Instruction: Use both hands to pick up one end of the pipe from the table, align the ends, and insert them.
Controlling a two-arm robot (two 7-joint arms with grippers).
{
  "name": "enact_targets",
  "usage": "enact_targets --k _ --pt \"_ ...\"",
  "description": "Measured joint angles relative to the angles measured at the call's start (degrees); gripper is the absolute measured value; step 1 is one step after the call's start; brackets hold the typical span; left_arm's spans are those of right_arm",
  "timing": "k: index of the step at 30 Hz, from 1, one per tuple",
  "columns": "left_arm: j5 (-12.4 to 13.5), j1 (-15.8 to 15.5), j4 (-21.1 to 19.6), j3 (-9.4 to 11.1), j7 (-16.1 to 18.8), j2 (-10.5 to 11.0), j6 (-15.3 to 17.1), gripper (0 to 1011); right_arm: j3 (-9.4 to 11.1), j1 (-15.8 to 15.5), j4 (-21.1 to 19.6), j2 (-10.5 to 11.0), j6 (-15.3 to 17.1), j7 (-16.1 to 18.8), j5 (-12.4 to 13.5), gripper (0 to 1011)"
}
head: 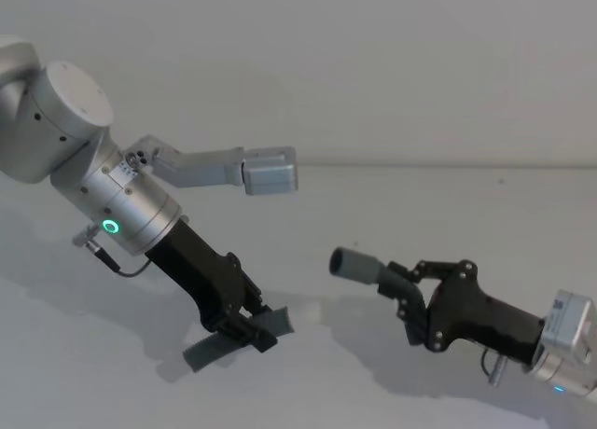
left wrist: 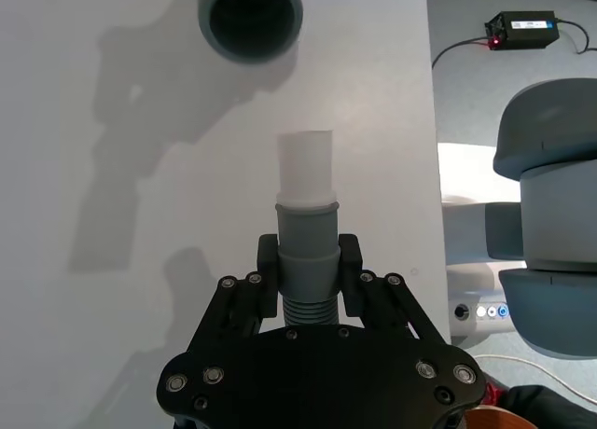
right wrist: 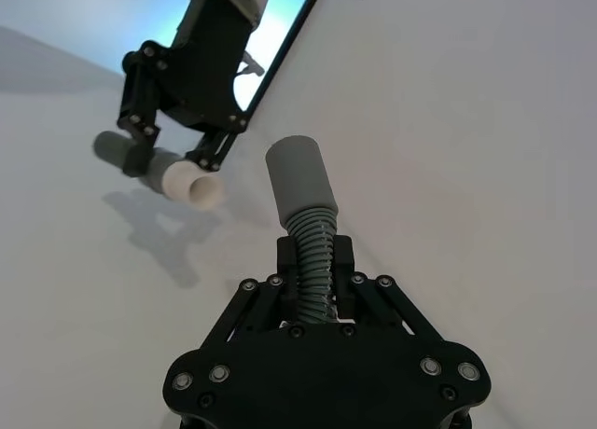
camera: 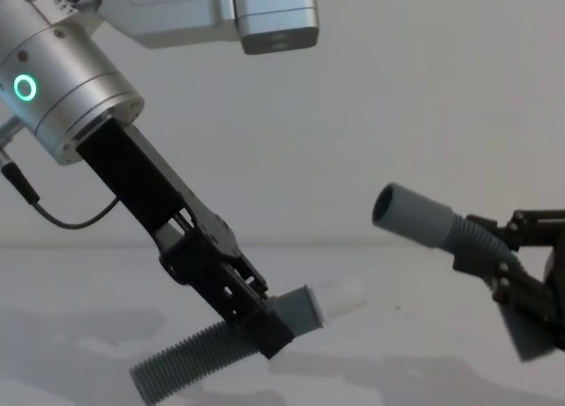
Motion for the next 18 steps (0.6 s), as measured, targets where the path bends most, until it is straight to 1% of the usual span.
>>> enact_targets --k 1,4,5,8,9,13,14,18 --pt "0.08 -0.16 0.01 0.12 0.05 0.03 0.14 356 0.26 0.09 0.53 -0.65 -1.21 -0.54 -0.54 190" --pt "0.2 -0.46 0.03 0.37 0.13 0.11 0.34 356 0.65 0.31 1.51 -1.51 -3.26 -1.24 -1.41 190" --pt "0.24 -0.56 0.04 0.45 0.14 0.14 0.4 356 0.83 0.46 2.11 -2.0 -4.69 -1.59 -1.94 190" --pt "0.37 -0.9 0.1 0.71 0.15 0.21 0.61 356 1.07 0.75 3.04 -2.68 -6.6 -2.03 -2.62 190" --pt "0.4 -1.02 0.12 0.78 0.16 0.23 0.65 356 1.22 1.01 3.75 -3.15 -7.94 -2.22 -3.07 190" --pt "0.55 -1.65 0.34 1.21 0.14 0.29 0.91 356 1.5 1.75 5.68 -4.2 -11.64 -2.41 -4.14 190" --pt "0.58 -1.76 0.38 1.27 0.13 0.29 0.96 356 1.56 2.09 6.46 -4.56 -13.37 -2.42 -4.61 190" --pt "0.7 -2.35 0.65 1.54 0.11 0.29 1.12 356 1.62 2.86 8.09 -5.23 -16.29 -2.36 -5.43 190"
